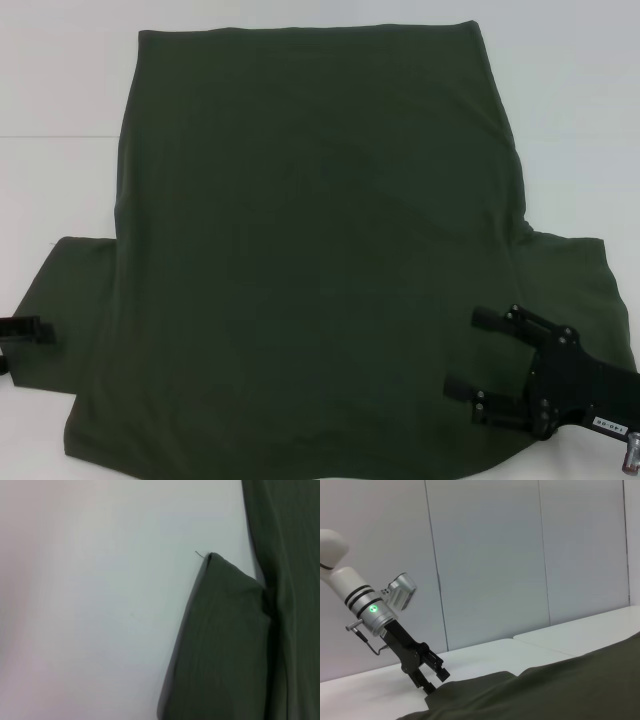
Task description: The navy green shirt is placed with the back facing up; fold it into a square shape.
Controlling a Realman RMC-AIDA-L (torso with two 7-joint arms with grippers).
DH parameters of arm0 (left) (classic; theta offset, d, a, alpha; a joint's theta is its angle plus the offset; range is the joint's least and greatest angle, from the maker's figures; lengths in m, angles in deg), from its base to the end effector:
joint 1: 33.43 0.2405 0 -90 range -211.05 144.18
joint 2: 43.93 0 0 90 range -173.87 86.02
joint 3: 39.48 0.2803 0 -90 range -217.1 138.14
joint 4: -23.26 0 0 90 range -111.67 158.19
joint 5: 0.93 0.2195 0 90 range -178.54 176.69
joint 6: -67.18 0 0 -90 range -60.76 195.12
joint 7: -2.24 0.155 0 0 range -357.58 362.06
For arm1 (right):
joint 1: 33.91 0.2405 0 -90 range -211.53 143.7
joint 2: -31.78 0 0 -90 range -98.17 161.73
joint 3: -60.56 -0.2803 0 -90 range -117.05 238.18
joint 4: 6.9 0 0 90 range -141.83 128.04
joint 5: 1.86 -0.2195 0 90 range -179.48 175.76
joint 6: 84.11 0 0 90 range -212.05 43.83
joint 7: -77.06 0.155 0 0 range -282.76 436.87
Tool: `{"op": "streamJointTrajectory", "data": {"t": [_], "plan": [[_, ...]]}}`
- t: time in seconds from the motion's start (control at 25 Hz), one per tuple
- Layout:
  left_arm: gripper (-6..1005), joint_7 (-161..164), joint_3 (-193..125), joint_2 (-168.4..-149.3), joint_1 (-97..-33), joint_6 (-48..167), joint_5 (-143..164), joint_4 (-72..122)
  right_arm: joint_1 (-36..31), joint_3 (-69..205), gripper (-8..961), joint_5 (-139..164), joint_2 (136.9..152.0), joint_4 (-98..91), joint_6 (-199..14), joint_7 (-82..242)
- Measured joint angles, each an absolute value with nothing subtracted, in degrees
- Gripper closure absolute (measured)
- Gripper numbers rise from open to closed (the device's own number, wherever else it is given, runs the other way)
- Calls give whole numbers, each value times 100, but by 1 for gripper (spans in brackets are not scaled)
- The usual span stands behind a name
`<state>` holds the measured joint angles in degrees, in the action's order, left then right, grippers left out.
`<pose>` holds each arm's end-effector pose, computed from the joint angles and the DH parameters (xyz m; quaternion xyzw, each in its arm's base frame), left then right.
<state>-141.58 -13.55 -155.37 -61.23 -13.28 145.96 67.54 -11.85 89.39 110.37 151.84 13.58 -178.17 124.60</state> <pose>-0.4090 0.3398 0.0738 -0.6438 -0.7221 -0.0884 0.2374 0.3229 0.2756 -0.0540 -0.9112 0.1491 0.3301 0.1961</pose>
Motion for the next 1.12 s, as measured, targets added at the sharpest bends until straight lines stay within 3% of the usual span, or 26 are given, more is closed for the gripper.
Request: {"op": "streamJointTrajectory", "data": {"t": [0.88,1.12], "plan": [[119,-14035,-1304,-15668,-6389,-1247,14587,6660,-1155,8939,10,11037,15183,1314,-17776,12460],[294,-14054,-1270,-15686,-6418,-1141,14619,6661,-1149,8939,10,11037,15175,1314,-17780,12460]]}}
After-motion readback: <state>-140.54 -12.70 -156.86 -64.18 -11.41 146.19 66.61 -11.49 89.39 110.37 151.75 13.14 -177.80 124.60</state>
